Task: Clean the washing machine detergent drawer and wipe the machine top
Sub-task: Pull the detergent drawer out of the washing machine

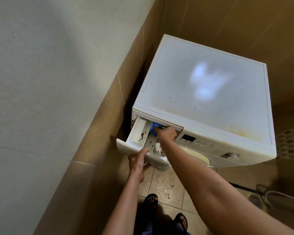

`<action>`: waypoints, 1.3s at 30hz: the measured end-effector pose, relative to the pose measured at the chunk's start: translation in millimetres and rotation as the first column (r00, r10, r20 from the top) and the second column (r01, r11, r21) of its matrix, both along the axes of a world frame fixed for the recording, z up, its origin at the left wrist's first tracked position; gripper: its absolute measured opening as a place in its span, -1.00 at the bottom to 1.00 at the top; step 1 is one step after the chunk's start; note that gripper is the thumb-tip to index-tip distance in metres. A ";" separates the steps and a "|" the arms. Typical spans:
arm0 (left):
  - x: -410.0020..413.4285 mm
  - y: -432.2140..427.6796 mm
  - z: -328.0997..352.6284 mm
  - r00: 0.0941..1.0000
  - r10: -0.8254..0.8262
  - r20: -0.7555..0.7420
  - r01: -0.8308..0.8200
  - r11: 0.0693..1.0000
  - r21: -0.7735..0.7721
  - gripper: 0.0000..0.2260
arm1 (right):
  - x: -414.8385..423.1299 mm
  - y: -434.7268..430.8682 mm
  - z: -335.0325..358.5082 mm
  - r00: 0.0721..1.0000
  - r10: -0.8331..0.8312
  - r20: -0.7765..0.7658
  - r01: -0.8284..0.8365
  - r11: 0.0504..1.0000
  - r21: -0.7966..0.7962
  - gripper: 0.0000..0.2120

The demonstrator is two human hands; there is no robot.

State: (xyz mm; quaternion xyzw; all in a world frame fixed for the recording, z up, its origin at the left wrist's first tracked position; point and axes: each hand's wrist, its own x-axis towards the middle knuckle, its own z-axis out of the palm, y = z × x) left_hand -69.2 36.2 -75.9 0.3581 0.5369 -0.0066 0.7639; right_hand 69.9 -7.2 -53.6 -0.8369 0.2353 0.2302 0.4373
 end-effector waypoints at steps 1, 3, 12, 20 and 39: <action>0.1 0.1 1.4 1.000 -0.002 0.004 0.002 1.000 -0.002 -0.45 | -1.0 0.1 0.7 1.000 -0.005 0.005 0.005 1.000 0.001 -0.72; 0.2 -0.2 3.4 1.000 -0.005 0.009 0.005 1.000 -0.008 -0.46 | -3.3 0.4 2.5 1.000 -0.009 0.015 0.009 1.000 0.004 -0.72; -1.4 -15.9 6.2 0.998 0.049 0.040 -0.047 0.998 -0.043 -0.55 | 1.2 -4.5 -0.2 1.000 -0.006 0.001 0.006 1.000 -0.011 -0.72; 0.6 1.7 7.1 0.999 -0.006 0.031 0.005 1.000 0.014 -0.56 | -2.0 1.9 -1.4 0.999 -0.046 0.020 0.046 0.999 -0.005 -0.74; 1.7 0.6 14.5 1.000 -0.013 -0.005 0.013 1.000 0.027 -0.51 | -1.0 -0.9 2.7 0.999 -0.030 0.032 0.030 1.000 -0.003 -0.74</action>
